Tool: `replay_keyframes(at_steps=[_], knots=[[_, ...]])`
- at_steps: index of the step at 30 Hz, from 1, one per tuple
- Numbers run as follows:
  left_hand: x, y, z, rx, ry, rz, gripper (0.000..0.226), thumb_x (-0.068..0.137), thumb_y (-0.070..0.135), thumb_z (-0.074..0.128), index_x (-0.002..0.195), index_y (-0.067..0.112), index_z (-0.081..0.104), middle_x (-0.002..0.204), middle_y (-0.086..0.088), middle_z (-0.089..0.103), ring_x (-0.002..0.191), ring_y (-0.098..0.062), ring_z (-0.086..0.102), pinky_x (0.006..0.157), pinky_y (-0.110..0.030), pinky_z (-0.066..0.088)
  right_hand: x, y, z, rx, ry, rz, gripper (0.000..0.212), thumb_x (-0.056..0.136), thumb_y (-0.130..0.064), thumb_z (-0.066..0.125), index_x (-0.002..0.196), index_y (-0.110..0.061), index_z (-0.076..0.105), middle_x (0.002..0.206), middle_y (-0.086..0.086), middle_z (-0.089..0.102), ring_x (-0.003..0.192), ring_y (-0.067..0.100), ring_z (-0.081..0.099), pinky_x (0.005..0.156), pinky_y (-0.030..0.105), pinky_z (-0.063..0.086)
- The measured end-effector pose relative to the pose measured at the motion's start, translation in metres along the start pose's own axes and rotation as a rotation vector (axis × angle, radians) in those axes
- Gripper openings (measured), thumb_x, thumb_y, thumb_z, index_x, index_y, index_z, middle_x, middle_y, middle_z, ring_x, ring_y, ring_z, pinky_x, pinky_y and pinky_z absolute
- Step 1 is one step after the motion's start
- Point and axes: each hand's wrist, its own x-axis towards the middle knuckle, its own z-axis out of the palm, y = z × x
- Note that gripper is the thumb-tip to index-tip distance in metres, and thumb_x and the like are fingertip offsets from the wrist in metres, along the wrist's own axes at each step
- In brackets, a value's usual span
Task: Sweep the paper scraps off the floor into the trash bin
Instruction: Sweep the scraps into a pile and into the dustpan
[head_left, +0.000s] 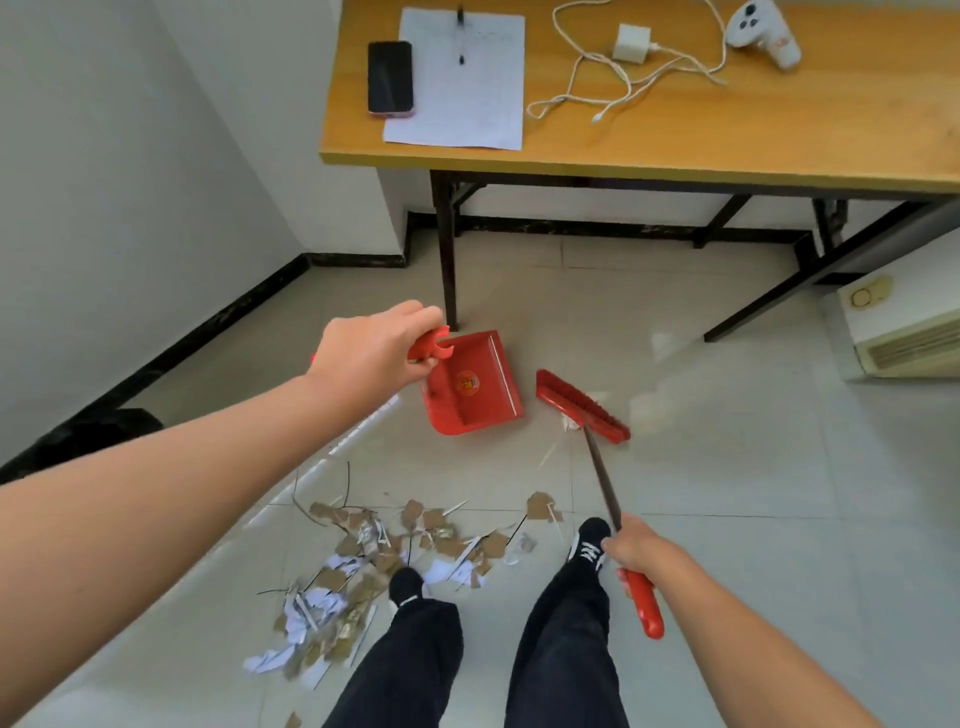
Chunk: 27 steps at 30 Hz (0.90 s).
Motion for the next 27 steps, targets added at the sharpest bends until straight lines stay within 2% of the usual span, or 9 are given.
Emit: replay_keyframes(at_steps=[3, 7, 10, 15, 17, 19, 22, 24, 27], knots=[[-0.042, -0.032, -0.011, 0.008, 0.005, -0.029, 0.019, 0.085, 0.038, 0.059, 0.084, 0.026, 0.044, 0.088, 0.005, 0.056, 0.075, -0.021, 0.062, 0.051, -0.033, 0.047, -0.035, -0.001, 0.037, -0.032, -0.033, -0.011, 0.024, 0.089, -0.013, 0.044, 0.113, -0.008, 0.045, 0.063, 0.013, 0.055, 0.045, 0.021, 0.05, 0.05, 0.031, 0.048], [-0.083, -0.056, -0.026, -0.003, 0.013, -0.093, 0.023, 0.081, 0.03, 0.062, 0.08, 0.028, 0.04, 0.091, 0.007, 0.059, 0.083, -0.019, 0.063, 0.056, -0.035, 0.05, -0.072, 0.023, 0.07, -0.09, -0.064, 0.047, 0.032, 0.091, -0.015, 0.037, 0.123, -0.013, 0.041, 0.067, 0.013, 0.053, 0.045, 0.018, 0.047, 0.043, 0.024, 0.044], [-0.112, -0.061, -0.029, 0.017, 0.038, -0.145, 0.023, 0.08, 0.026, 0.061, 0.077, 0.023, 0.039, 0.088, 0.004, 0.06, 0.081, -0.023, 0.062, 0.056, -0.035, 0.047, -0.094, 0.051, 0.09, -0.099, -0.071, 0.068, 0.035, 0.091, -0.013, 0.03, 0.123, -0.019, 0.041, 0.067, 0.011, 0.05, 0.044, 0.017, 0.044, 0.041, 0.021, 0.042], [-0.177, -0.058, -0.028, 0.056, 0.063, -0.159, 0.019, 0.082, 0.027, 0.063, 0.084, 0.021, 0.045, 0.092, 0.003, 0.061, 0.083, -0.027, 0.064, 0.058, -0.036, 0.048, -0.116, 0.098, 0.137, 0.054, -0.079, 0.101, 0.037, 0.091, -0.01, 0.024, 0.123, -0.02, 0.04, 0.071, 0.011, 0.047, 0.045, 0.016, 0.043, 0.042, 0.021, 0.04], [-0.203, -0.057, -0.03, 0.071, 0.094, -0.157, 0.018, 0.082, 0.026, 0.063, 0.089, 0.018, 0.049, 0.096, 0.001, 0.061, 0.084, -0.028, 0.065, 0.059, -0.039, 0.051, -0.12, 0.111, 0.162, 0.116, -0.065, 0.114, 0.037, 0.091, -0.009, 0.024, 0.123, -0.016, 0.04, 0.066, 0.01, 0.046, 0.044, 0.017, 0.042, 0.042, 0.021, 0.039], [-0.225, -0.054, -0.034, 0.056, 0.134, -0.163, 0.017, 0.081, 0.025, 0.062, 0.086, 0.018, 0.047, 0.097, 0.0, 0.063, 0.087, -0.028, 0.065, 0.061, -0.043, 0.053, -0.124, 0.121, 0.186, 0.14, -0.075, 0.116, 0.039, 0.089, -0.008, 0.025, 0.124, -0.013, 0.04, 0.059, 0.009, 0.046, 0.041, 0.017, 0.042, 0.043, 0.023, 0.04], [-0.251, -0.048, -0.042, 0.022, 0.171, -0.176, 0.018, 0.081, 0.025, 0.061, 0.082, 0.017, 0.045, 0.099, 0.0, 0.066, 0.091, -0.026, 0.065, 0.065, -0.044, 0.054, -0.141, 0.124, 0.214, 0.169, -0.128, 0.113, 0.027, 0.088, -0.005, 0.028, 0.107, -0.001, 0.047, 0.052, 0.01, 0.045, 0.04, 0.019, 0.042, 0.046, 0.027, 0.039], [-0.268, -0.049, -0.047, 0.023, 0.185, -0.17, 0.02, 0.083, 0.028, 0.063, 0.084, 0.016, 0.046, 0.099, 0.001, 0.065, 0.091, -0.026, 0.065, 0.064, -0.04, 0.052, -0.155, 0.117, 0.23, 0.2, -0.153, 0.113, 0.019, 0.087, -0.003, 0.029, 0.088, 0.0, 0.048, 0.048, 0.01, 0.044, 0.04, 0.019, 0.04, 0.047, 0.028, 0.037], [-0.293, -0.064, -0.053, 0.039, 0.17, -0.163, 0.025, 0.084, 0.032, 0.065, 0.086, 0.019, 0.044, 0.097, 0.002, 0.064, 0.09, -0.027, 0.064, 0.064, -0.04, 0.051, -0.17, 0.095, 0.252, 0.278, -0.121, 0.081, 0.018, 0.084, 0.001, 0.029, 0.076, -0.001, 0.045, 0.044, 0.009, 0.043, 0.037, 0.019, 0.039, 0.042, 0.026, 0.036]])
